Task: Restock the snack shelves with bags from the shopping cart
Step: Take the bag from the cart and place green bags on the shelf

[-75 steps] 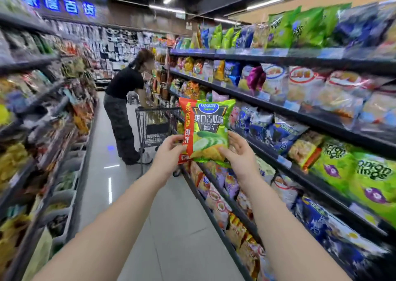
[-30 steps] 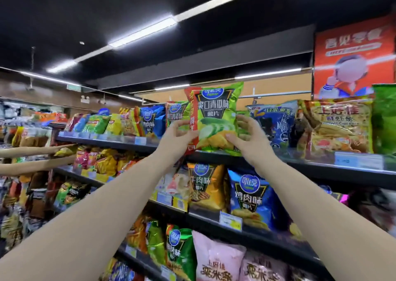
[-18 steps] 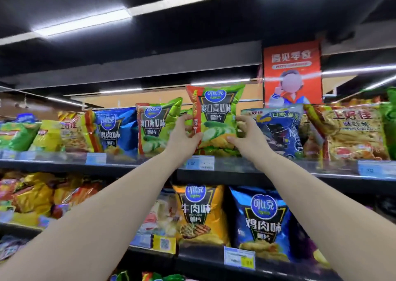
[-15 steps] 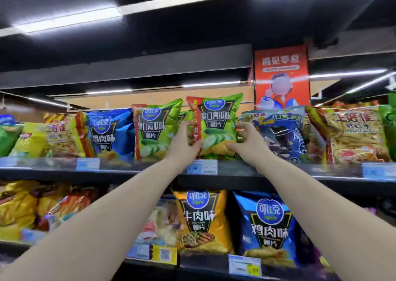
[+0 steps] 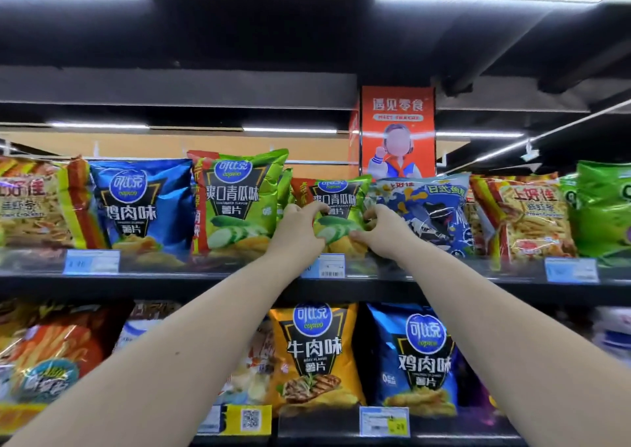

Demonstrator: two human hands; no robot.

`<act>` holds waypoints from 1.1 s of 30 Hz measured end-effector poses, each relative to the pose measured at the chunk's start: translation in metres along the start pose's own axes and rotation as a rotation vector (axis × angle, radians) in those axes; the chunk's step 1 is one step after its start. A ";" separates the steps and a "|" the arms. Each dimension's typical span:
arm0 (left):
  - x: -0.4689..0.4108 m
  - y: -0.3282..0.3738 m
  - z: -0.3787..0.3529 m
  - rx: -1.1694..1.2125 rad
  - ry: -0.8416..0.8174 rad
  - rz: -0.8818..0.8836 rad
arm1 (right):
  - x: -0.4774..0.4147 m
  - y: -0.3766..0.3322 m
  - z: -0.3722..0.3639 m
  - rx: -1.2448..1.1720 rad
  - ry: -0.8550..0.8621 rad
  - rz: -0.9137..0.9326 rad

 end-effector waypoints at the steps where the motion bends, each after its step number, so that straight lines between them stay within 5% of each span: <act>1: 0.001 0.000 0.000 -0.003 -0.002 0.000 | 0.002 -0.001 0.000 0.029 0.009 0.013; 10: 0.006 0.025 0.004 -0.044 0.133 -0.105 | 0.039 -0.013 0.043 0.156 0.244 0.358; 15: 0.005 0.072 -0.003 0.050 0.141 -0.250 | 0.050 0.021 0.110 0.124 0.415 0.266; 21: 0.004 0.123 -0.046 -0.096 0.004 -0.375 | 0.040 0.063 0.129 0.132 0.211 -0.001; 33: -0.002 0.143 -0.070 -0.465 0.099 -0.337 | 0.038 0.075 0.132 0.126 0.119 0.191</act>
Point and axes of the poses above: each hand's wrist, its own x-axis away from the middle knuckle, its own z-axis out of the back of the hand, y = z × x, the point moved 5 cm from there along -x, towards the middle knuckle, and after that the axes turned 11 degrees about -x, right-handed, at the moved point
